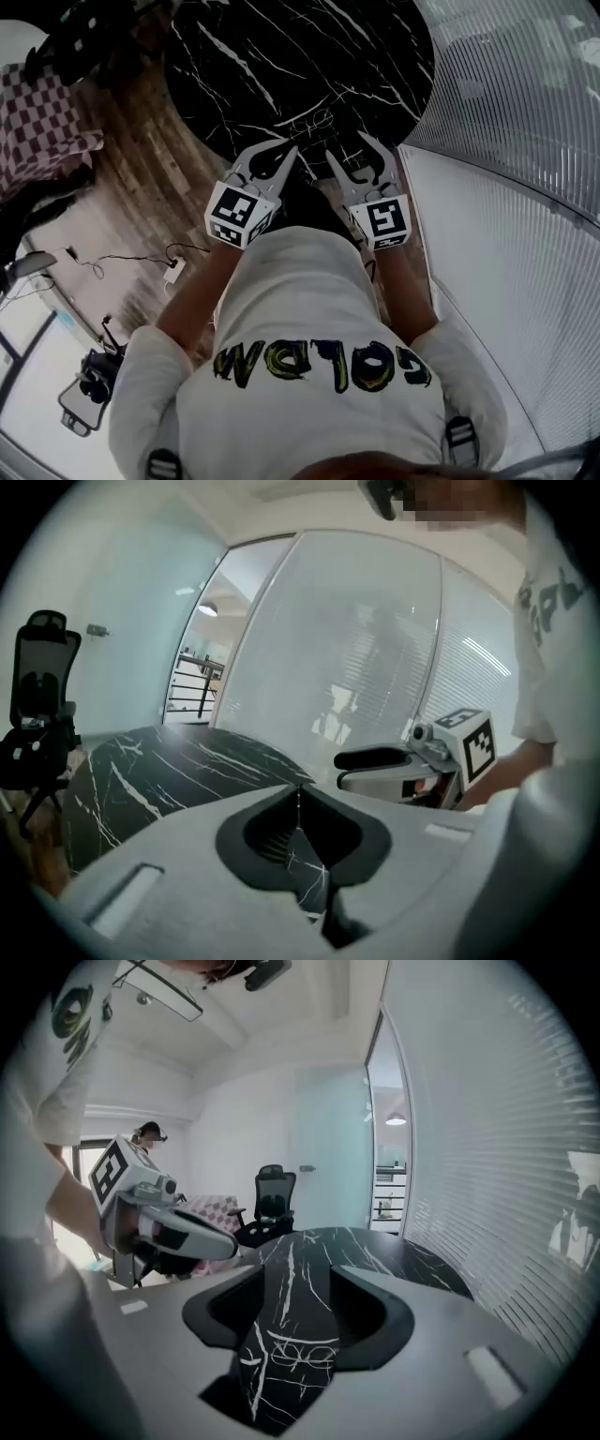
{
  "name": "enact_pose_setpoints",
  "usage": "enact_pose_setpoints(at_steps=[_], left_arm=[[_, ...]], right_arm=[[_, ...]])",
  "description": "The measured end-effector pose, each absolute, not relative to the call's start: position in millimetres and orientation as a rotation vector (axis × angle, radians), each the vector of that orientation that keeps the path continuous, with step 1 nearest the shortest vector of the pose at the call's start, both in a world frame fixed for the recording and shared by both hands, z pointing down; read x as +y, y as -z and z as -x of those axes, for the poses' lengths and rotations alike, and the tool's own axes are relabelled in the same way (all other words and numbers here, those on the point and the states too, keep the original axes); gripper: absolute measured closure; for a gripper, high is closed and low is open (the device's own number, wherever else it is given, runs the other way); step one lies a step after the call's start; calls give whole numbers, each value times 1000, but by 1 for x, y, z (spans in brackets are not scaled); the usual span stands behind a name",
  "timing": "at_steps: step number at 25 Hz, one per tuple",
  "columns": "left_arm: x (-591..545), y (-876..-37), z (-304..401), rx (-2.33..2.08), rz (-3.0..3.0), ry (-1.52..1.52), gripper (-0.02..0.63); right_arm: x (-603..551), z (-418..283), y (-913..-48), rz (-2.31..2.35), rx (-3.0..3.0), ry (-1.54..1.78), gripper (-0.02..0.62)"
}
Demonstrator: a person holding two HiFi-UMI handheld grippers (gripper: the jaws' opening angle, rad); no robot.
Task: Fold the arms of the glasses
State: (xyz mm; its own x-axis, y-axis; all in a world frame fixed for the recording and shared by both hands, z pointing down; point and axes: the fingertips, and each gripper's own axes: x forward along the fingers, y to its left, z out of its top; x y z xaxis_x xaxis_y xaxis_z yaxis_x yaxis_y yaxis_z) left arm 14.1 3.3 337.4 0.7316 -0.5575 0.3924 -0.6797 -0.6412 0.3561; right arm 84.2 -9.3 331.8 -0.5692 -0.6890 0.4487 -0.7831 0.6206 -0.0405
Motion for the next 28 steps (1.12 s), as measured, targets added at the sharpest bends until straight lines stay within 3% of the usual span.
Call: enact_pose_setpoints(at_steps=[3, 10, 14, 28], left_arm=[[7, -314, -19, -964, -2470, -290, 597], [21, -262, -16, -999, -2493, -176, 604], [20, -247, -13, -998, -2523, -159, 604], [8, -230, -27, -995, -2576, -155, 604]], right_arm=[[-3, -81, -305, -1185, -2528, -367, 388], [13, -59, -248, -1161, -2649, -381, 542], [11, -47, -224, -1154, -2689, -353, 584], [9, -48, -213, -1155, -2720, -352, 589]])
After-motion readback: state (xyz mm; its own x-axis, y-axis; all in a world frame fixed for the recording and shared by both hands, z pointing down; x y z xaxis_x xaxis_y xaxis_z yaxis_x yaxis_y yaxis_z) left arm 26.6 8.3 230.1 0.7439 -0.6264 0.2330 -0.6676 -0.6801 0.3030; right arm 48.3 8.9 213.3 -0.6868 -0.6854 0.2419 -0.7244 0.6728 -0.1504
